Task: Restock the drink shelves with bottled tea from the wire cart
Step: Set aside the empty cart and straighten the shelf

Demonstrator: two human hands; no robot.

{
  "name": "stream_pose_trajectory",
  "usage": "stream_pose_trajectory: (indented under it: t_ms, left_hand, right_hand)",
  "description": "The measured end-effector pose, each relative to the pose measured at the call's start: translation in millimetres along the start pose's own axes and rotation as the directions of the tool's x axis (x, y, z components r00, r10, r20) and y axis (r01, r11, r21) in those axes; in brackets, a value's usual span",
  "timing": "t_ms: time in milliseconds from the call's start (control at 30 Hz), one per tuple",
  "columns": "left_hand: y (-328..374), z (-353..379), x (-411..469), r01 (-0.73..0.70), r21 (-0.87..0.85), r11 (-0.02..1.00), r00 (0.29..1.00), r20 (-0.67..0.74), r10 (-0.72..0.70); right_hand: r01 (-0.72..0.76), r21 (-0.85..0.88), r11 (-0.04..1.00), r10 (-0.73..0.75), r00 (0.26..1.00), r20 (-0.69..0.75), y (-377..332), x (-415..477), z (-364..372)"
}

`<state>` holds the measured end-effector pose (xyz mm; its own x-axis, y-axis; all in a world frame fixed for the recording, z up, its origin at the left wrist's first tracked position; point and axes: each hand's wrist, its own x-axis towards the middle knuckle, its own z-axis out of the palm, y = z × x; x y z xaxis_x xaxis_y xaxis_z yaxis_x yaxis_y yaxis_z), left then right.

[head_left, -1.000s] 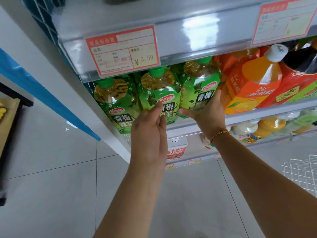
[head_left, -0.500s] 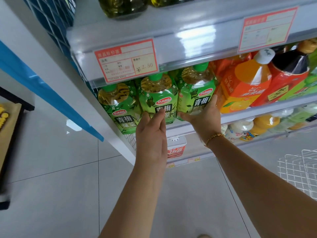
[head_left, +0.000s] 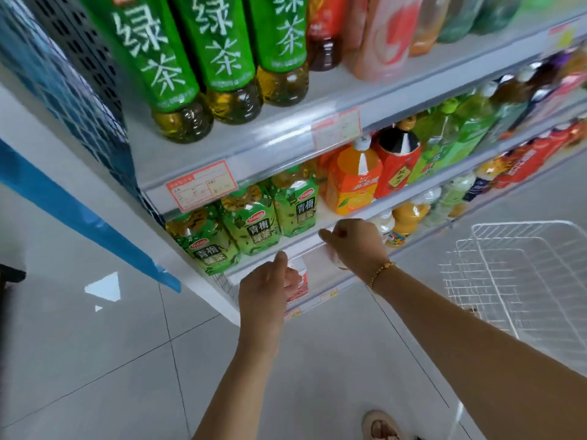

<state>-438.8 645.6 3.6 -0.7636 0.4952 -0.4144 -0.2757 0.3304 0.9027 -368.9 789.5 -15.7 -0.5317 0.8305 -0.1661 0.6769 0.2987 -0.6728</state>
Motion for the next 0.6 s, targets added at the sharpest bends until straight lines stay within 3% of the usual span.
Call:
stream_pose_trajectory:
  t_ms: [100, 267, 433, 500, 600]
  left_hand:
    - [18.6, 5.2, -55.2, -0.114, 0.195, 0.974, 0.992, 0.073, 0.101]
    - [22.4, 44.8, -138.9, -0.360, 0.283, 0.889, 0.903, 0.345, 0.256]
    - [-17.0, 125.0, -211.8, -0.473, 0.340, 0.813, 0.724, 0.675, 0.140]
    - [-36.4, 157.4, -236.8, -0.546, 0.381, 0.746, 0.641, 0.763, 0.079]
    - [-65.9, 200.2, -266.5, -0.651, 0.448, 0.613, 0.545, 0.838, -0.033]
  right_hand:
    - [-0.035, -0.010, 0.999, 0.035, 0.999, -0.029, 5.7, -59.9, -63.8]
    - [-0.199, -0.133, 0.971, 0.200, 0.980, -0.007, 68.0, -182.1, -177.4]
    - [-0.430, -0.346, 0.834, 0.400, 0.903, -0.158, 180.8, -294.2, -245.8]
    - [-0.464, -0.466, 0.753, 0.473, 0.875, -0.105, 221.6, -319.5, -259.6]
    - [-0.402, -0.627, 0.668, 0.514, 0.858, -0.002, 270.9, -336.3, -266.3]
